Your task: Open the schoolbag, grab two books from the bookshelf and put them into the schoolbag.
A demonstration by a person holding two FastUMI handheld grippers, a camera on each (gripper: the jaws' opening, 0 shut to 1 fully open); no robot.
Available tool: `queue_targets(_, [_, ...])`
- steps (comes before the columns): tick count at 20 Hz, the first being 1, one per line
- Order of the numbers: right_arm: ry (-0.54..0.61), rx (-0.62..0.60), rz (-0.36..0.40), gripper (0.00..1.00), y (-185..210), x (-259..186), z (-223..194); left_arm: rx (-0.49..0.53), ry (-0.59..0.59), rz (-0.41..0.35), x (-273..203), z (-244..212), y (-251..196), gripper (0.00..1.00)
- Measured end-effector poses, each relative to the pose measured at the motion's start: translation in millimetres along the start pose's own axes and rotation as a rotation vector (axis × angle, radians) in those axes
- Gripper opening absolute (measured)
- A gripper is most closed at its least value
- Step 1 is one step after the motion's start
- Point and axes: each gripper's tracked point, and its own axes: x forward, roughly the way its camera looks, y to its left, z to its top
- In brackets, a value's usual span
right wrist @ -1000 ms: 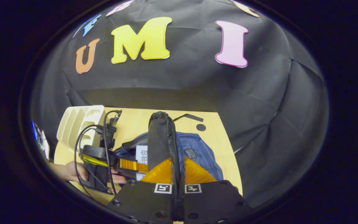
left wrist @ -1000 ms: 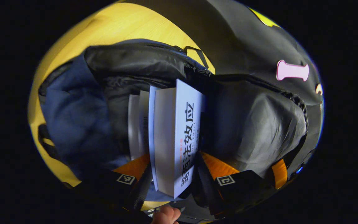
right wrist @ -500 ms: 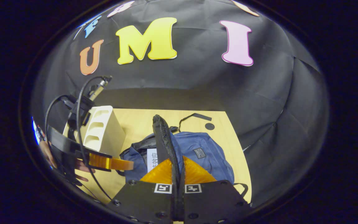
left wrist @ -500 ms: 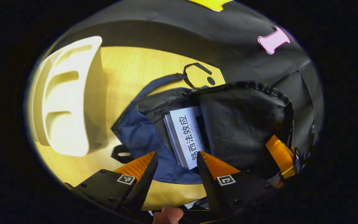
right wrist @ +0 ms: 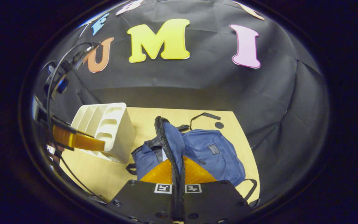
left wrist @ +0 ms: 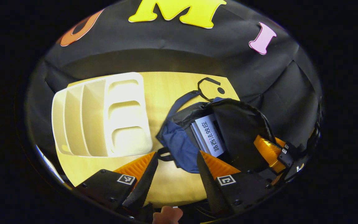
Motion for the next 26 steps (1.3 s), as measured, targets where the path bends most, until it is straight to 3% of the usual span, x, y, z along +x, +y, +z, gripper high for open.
queue_targets(6, [0.018, -0.007, 0.014, 0.04, 37.4, 6.4, -14.8, 0.094, -0.009, 0.040, -50.1, -13.7, 39.7, 0.80])
queue_targets(9, [0.027, 0.011, 0.053, 0.17, 57.1, 3.4, -21.2, 0.067, -0.080, 0.081, -67.9, -7.6, 64.2, 0.80])
queue_targets(14, [-0.011, 0.015, 0.123, 0.75, 94.3, -11.2, -14.1, -0.056, -0.244, 0.096, -97.6, 16.0, 88.2, 0.81])
queue_targets(15, [-0.030, 0.017, 0.129, 0.80, 99.3, -14.6, -7.8, -0.062, -0.287, 0.112, -103.8, 22.4, 93.9, 0.80])
queue_targets(16, [-0.053, 0.018, 0.130, 0.96, 103.8, -18.9, 0.2, -0.057, -0.334, 0.138, -111.4, 29.3, 103.4, 0.80])
queue_targets(22, [-0.328, 0.038, 0.094, 0.96, 119.2, -74.0, 94.4, -0.029, -0.685, 0.209, -188.4, 83.9, 124.4, 0.82])
queue_targets(23, [-0.391, 0.044, 0.081, 0.93, 119.4, -85.8, 114.8, -0.025, -0.744, 0.220, -209.5, 94.8, 128.2, 1.00])
queue_targets(26, [-0.585, 0.067, 0.047, 0.96, 120.7, -130.4, 171.5, -0.014, -0.882, 0.271, -249.9, 122.3, 133.0, 1.00])
